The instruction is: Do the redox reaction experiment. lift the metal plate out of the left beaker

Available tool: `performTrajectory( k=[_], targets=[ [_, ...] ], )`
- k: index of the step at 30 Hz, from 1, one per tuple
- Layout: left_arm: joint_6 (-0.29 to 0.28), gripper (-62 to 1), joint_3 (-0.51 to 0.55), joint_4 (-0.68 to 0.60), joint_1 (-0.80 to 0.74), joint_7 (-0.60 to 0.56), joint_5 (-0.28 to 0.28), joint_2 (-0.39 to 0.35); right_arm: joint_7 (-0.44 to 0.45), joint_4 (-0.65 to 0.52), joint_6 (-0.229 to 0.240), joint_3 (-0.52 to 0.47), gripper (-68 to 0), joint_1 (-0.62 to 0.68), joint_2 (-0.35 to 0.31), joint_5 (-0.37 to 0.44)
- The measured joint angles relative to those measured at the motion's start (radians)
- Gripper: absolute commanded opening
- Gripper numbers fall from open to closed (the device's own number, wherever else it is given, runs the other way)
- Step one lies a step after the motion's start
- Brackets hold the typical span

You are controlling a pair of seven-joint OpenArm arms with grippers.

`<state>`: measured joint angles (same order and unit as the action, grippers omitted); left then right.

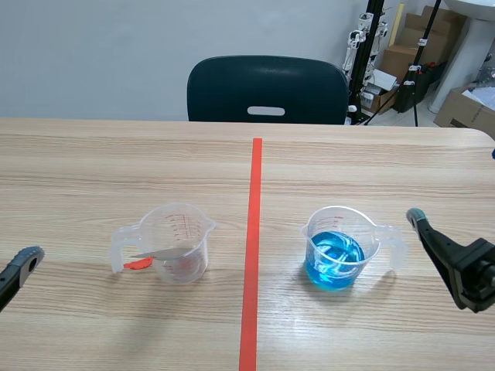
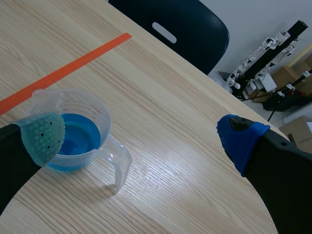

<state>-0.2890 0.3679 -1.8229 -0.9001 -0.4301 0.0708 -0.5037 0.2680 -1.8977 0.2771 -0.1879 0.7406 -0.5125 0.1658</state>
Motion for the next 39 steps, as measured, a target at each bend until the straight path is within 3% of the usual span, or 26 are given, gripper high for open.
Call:
performTrajectory(
  k=[32,37,39],
  targets=[
    [0.000,1.4,0.000,0.000,0.000,0.000,0.000,0.000,0.001,0.000,0.008,0.000,0.4,0.000,0.000,-0.012],
    [0.000,1.4,0.000,0.000,0.000,0.000,0.000,0.000,0.006,0.000,0.080,0.000,0.4,0.000,0.000,-0.051],
    [0.000,1.4,0.000,0.000,0.000,0.000,0.000,0.000,0.027,0.000,0.086,0.000,0.4,0.000,0.000,-0.058]
  ],
)
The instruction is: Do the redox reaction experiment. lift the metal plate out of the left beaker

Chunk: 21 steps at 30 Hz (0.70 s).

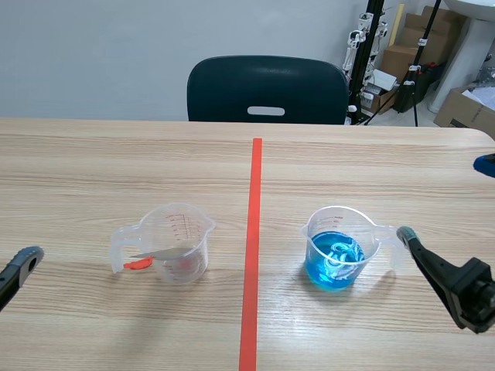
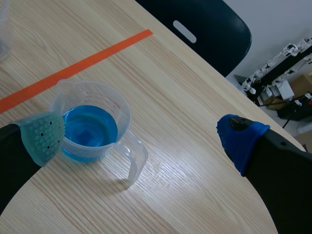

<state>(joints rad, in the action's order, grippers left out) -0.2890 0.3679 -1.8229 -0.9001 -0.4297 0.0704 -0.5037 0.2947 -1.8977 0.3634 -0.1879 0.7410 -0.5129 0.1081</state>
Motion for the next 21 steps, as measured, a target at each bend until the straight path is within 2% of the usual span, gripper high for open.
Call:
performTrajectory(
  k=[5,10,16,21],
  targets=[
    [0.000,1.4,0.000,0.000,0.000,0.016,0.001,0.011,0.031,0.000,0.003,0.014,0.4,-0.004,-0.023,-0.018],
    [-0.001,1.4,0.000,0.000,-0.012,0.035,0.001,0.080,0.031,0.000,0.009,0.127,0.4,-0.064,-0.086,-0.039],
    [0.000,1.4,0.000,0.000,-0.104,-0.043,0.001,0.124,0.030,0.000,0.011,0.248,0.4,-0.150,-0.097,-0.090],
    [0.000,1.4,0.000,0.009,-0.184,-0.115,0.001,0.167,0.030,0.001,0.011,0.382,0.4,-0.214,-0.097,-0.177]
  ],
)
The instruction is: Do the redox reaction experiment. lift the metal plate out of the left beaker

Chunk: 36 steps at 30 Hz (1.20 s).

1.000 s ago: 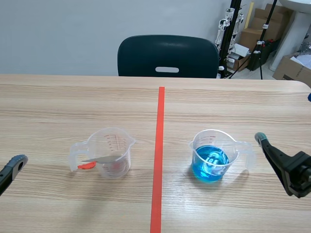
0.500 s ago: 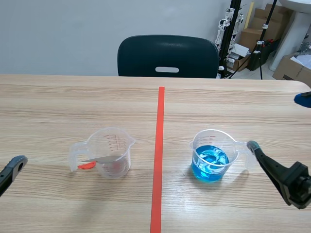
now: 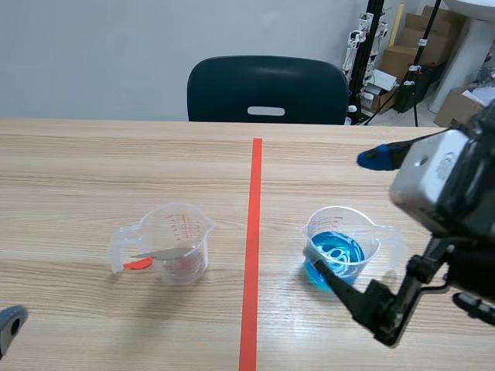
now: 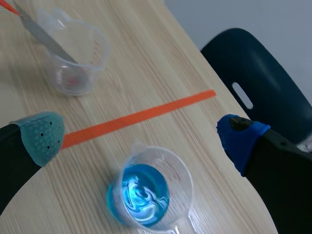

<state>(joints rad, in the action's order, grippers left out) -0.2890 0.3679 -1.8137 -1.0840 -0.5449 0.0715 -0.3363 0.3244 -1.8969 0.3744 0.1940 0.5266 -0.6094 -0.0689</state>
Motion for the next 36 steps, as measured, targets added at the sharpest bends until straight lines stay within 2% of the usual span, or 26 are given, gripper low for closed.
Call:
performTrajectory(
  k=[3,5,10,15,17,19,20,26,31,36],
  targets=[
    [0.001,1.4,0.000,0.036,-0.038,-0.072,0.000,0.043,0.010,0.021,-0.001,0.083,0.4,-0.045,0.000,-0.019],
    [0.000,1.4,0.000,0.069,-0.060,-0.119,0.000,0.074,0.047,0.057,-0.002,0.129,0.4,-0.073,0.000,-0.022],
    [-0.001,1.4,-0.010,0.171,-0.088,-0.227,0.000,0.135,0.216,0.187,-0.005,0.205,0.4,-0.139,0.000,-0.101],
    [-0.001,1.4,-0.056,0.268,-0.113,-0.344,-0.022,0.140,0.361,0.289,-0.014,0.271,0.4,-0.216,0.000,-0.203],
    [-0.001,1.4,-0.063,0.298,-0.126,-0.394,-0.023,0.140,0.407,0.320,-0.035,0.304,0.4,-0.250,0.001,-0.258],
    [0.000,1.4,-0.062,0.322,-0.139,-0.442,-0.028,0.139,0.449,0.354,-0.089,0.342,0.4,-0.282,0.006,-0.272],
    [0.000,1.4,-0.062,0.332,-0.148,-0.472,-0.036,0.139,0.472,0.371,-0.099,0.361,0.4,-0.300,0.009,-0.283],
    [0.000,1.4,-0.061,0.377,-0.212,-0.716,-0.071,0.139,0.542,0.441,-0.106,0.469,0.4,-0.401,0.029,-0.322],
    [-0.001,1.4,-0.061,0.396,-0.232,-0.829,-0.106,0.139,0.587,0.455,-0.146,0.552,0.4,-0.464,0.038,-0.354],
    [-0.001,1.4,-0.061,0.397,-0.232,-0.916,-0.108,0.137,0.621,0.491,-0.150,0.612,0.4,-0.525,0.050,-0.362]
  ],
)
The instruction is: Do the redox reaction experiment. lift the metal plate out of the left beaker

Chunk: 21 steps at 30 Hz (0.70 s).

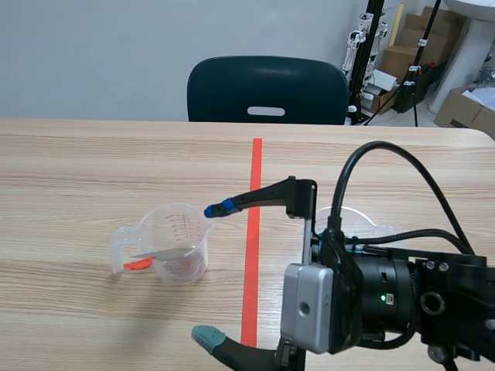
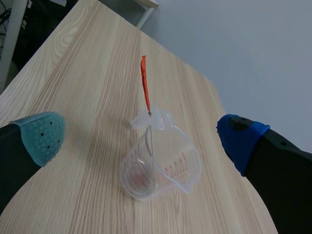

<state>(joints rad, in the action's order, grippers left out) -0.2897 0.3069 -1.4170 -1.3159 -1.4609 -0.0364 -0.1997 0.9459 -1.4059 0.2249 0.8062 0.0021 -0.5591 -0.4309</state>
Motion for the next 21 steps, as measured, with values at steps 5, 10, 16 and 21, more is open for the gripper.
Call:
performTrajectory(
  k=[5,10,16,21],
  targets=[
    [0.022,1.4,-0.044,0.000,0.000,-0.003,0.002,0.000,0.034,0.078,0.000,0.048,0.4,-0.060,0.047,-0.019],
    [0.099,1.4,-0.145,0.000,0.000,-0.023,0.002,0.000,0.074,0.132,-0.028,0.093,0.4,-0.111,0.075,-0.026],
    [0.198,1.4,-0.231,0.000,0.000,-0.044,0.003,0.000,0.082,0.172,-0.045,0.124,0.4,-0.148,0.122,-0.025],
    [0.254,1.4,-0.270,0.000,0.000,-0.043,0.016,0.000,0.082,0.174,-0.043,0.132,0.4,-0.175,0.152,-0.025]
  ],
)
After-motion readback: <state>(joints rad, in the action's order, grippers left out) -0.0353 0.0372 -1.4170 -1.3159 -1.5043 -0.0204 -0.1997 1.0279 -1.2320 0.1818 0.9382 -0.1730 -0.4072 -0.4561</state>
